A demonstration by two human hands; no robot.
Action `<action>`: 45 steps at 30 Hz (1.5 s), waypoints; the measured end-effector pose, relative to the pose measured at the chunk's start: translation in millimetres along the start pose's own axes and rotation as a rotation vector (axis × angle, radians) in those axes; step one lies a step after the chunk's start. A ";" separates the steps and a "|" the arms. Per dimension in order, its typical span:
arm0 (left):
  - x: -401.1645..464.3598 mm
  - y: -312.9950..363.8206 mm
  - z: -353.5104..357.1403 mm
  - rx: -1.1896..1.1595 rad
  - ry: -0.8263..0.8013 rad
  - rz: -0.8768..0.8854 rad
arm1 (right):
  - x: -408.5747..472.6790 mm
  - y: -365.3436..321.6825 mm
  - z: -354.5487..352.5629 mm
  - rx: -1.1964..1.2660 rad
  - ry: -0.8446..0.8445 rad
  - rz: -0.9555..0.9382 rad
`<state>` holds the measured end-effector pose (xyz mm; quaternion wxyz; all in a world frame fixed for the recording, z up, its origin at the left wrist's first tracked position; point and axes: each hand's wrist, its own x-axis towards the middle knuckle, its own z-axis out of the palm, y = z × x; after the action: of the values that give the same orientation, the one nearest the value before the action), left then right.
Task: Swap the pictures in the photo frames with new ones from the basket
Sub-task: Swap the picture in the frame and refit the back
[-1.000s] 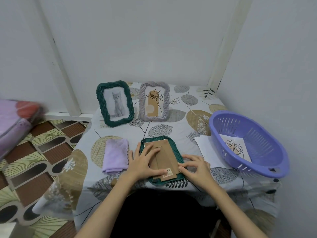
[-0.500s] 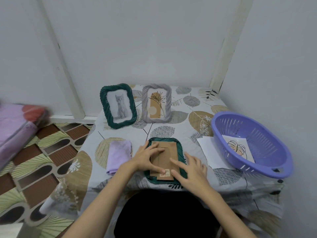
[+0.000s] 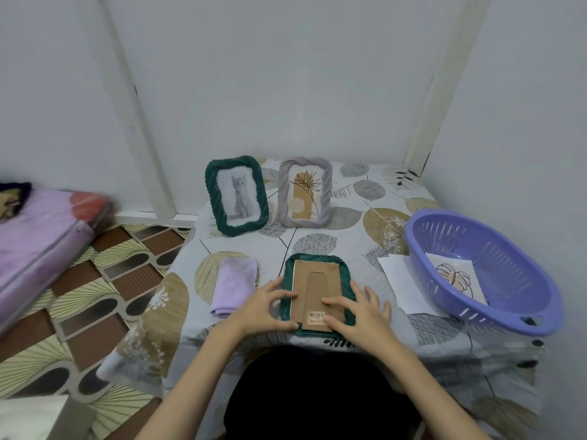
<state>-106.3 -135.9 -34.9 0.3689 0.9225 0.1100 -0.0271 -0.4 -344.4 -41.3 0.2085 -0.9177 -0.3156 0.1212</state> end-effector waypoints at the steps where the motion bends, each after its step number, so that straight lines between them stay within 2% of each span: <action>1: 0.1 -0.2 1.1 0.008 0.014 0.007 | -0.1 -0.2 -0.8 -0.003 -0.003 -0.001; 15: -4.8 0.3 9.5 -0.014 0.154 0.032 | -2.5 1.8 0.0 0.059 0.001 -0.033; 23: -3.2 2.5 4.4 -0.115 0.135 -0.015 | -2.6 3.2 0.1 0.076 0.012 -0.038; 36: 2.0 1.2 5.9 -0.068 0.126 -0.001 | -2.0 2.6 -2.9 0.054 -0.012 -0.045; 38: 13.6 3.8 2.9 -0.057 0.178 -0.012 | 1.0 1.5 -5.5 0.020 -0.025 -0.048; 42: 48.9 7.5 -7.7 0.020 0.409 -0.068 | 6.6 1.4 -8.4 -0.005 -0.034 -0.043; 45: 70.7 2.2 -8.6 0.159 0.336 -0.130 | 7.0 5.5 -4.0 0.006 -0.033 -0.055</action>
<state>-37.2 -118.6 -36.4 0.2686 0.9313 0.2271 0.0950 9.3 -345.1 -40.8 0.2094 -0.9059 -0.3439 0.1315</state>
